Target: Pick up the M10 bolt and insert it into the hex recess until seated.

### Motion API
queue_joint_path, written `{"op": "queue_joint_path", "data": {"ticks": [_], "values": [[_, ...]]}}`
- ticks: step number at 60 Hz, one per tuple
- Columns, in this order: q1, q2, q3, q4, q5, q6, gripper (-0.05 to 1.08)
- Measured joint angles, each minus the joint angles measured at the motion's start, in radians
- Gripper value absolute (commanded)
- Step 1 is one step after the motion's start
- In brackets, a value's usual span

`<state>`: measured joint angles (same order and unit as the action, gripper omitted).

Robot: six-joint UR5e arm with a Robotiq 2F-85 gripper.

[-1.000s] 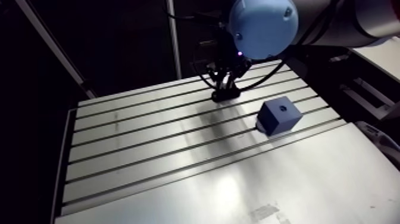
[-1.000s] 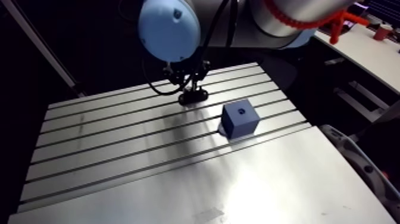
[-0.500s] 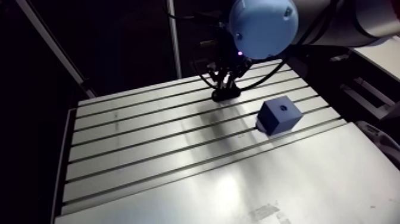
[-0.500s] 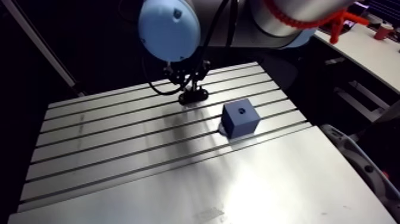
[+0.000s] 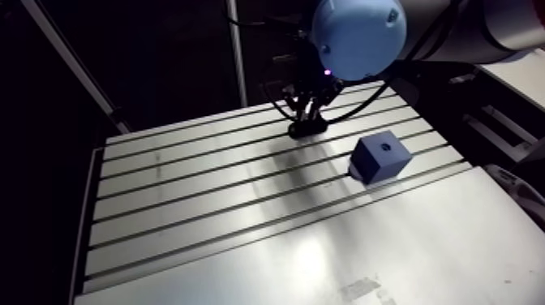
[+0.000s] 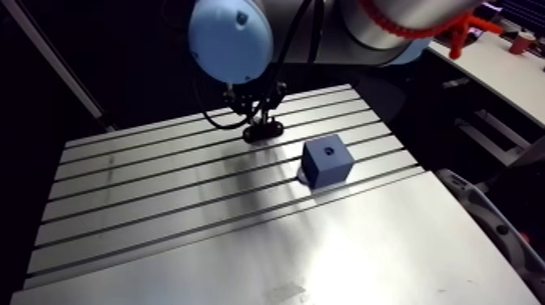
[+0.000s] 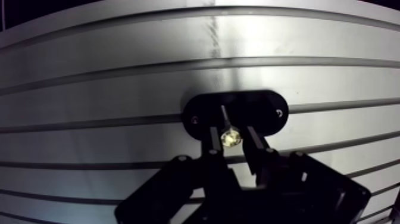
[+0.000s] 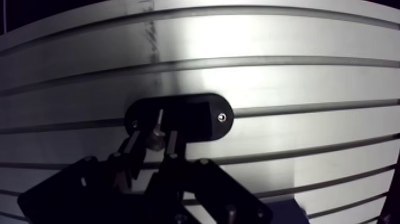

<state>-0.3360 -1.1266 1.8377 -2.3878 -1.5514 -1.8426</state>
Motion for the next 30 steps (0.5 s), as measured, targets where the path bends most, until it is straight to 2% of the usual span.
{"op": "queue_joint_path", "data": {"ticks": [30], "values": [[0.001,-0.001,0.001,0.0,0.003,0.0,0.7]]}}
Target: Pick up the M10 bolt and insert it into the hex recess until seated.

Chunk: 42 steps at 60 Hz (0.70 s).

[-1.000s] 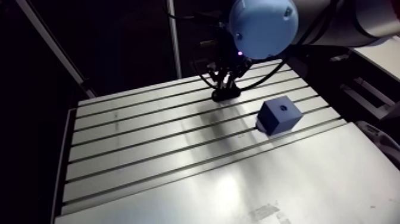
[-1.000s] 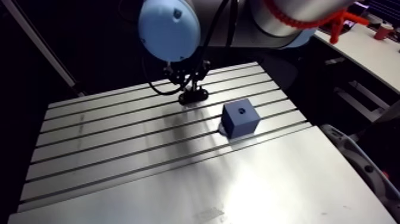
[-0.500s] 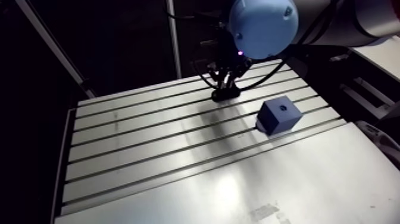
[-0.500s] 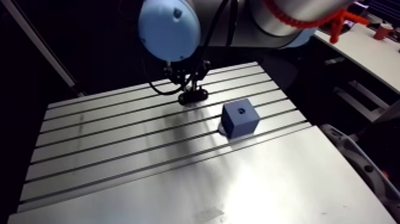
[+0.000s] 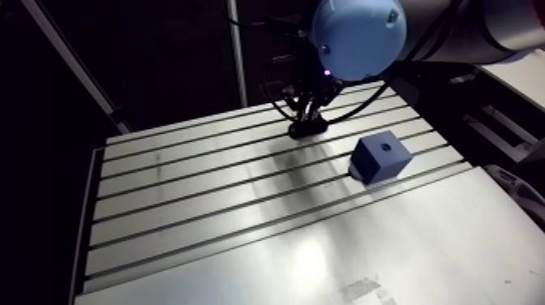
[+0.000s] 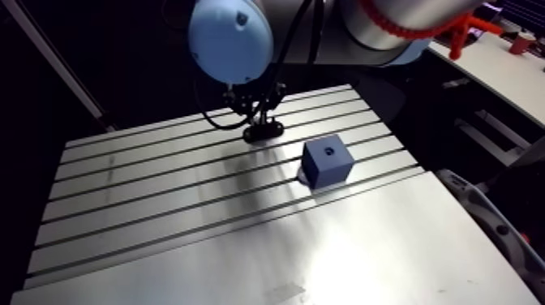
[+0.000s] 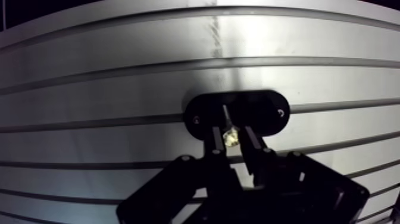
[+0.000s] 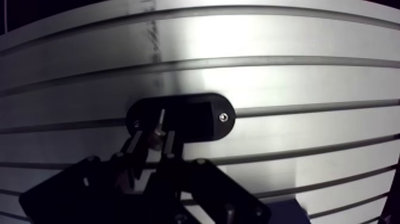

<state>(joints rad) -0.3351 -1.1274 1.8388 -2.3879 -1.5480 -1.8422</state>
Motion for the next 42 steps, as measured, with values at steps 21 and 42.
{"op": "queue_joint_path", "data": {"ticks": [21,42], "values": [[0.001,0.0,0.0,0.0,0.001,-0.001,0.73],[0.001,-0.006,-0.002,-0.001,0.003,-0.006,0.75]]}}
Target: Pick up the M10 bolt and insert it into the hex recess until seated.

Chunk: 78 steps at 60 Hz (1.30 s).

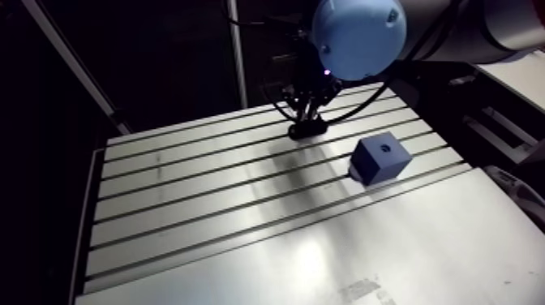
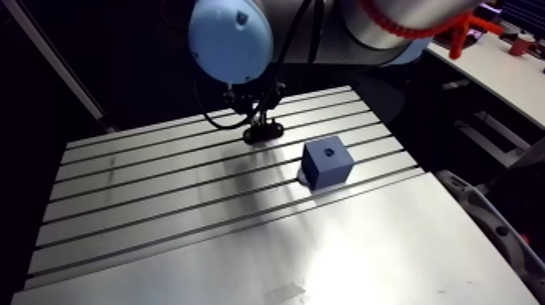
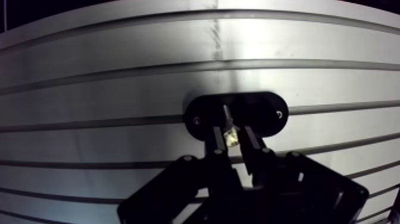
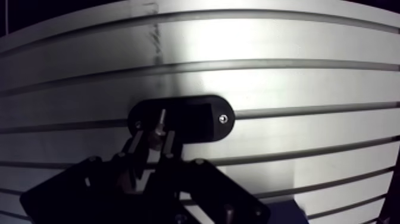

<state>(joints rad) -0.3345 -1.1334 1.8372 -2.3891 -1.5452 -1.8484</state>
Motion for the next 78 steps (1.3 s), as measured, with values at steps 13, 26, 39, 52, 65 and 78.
{"op": "queue_joint_path", "data": {"ticks": [13,26,39,52,65,78], "values": [[-0.001,-0.007,-0.005,0.001,0.003,-0.001,0.75],[-0.001,-0.023,-0.018,0.003,0.006,-0.002,0.75],[0.001,-0.058,-0.039,0.018,0.013,-0.009,0.75],[-0.002,-0.1,-0.075,0.087,0.032,-0.064,0.76],[-0.026,-0.139,-0.134,0.235,0.037,-0.221,0.77],[-0.065,-0.164,-0.19,0.382,0.031,-0.412,0.77]]}}
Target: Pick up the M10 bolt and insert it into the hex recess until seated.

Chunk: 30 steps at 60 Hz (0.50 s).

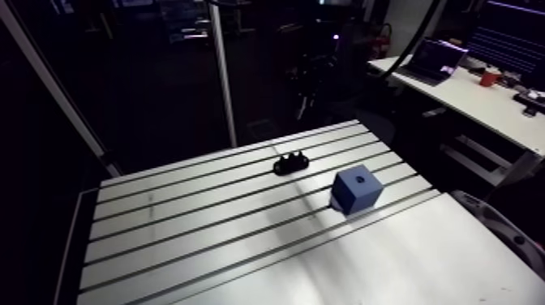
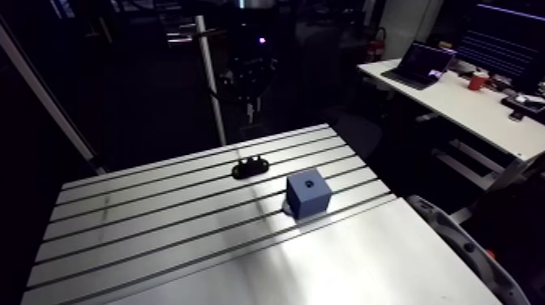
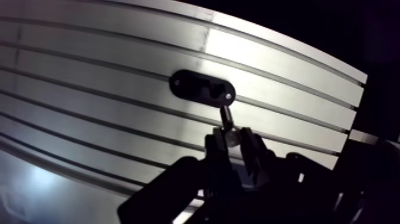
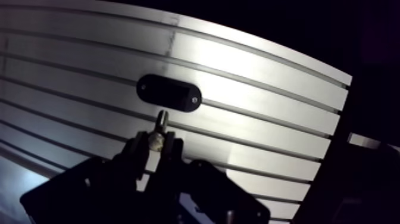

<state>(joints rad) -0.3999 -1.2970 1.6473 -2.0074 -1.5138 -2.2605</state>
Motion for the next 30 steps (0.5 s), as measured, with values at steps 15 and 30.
{"op": "queue_joint_path", "data": {"ticks": [15,30], "values": [[-0.035,-0.008,-0.037,0.118,-0.04,-0.169,0.77],[-0.053,-0.007,-0.048,0.179,-0.115,-0.257,0.77]]}}
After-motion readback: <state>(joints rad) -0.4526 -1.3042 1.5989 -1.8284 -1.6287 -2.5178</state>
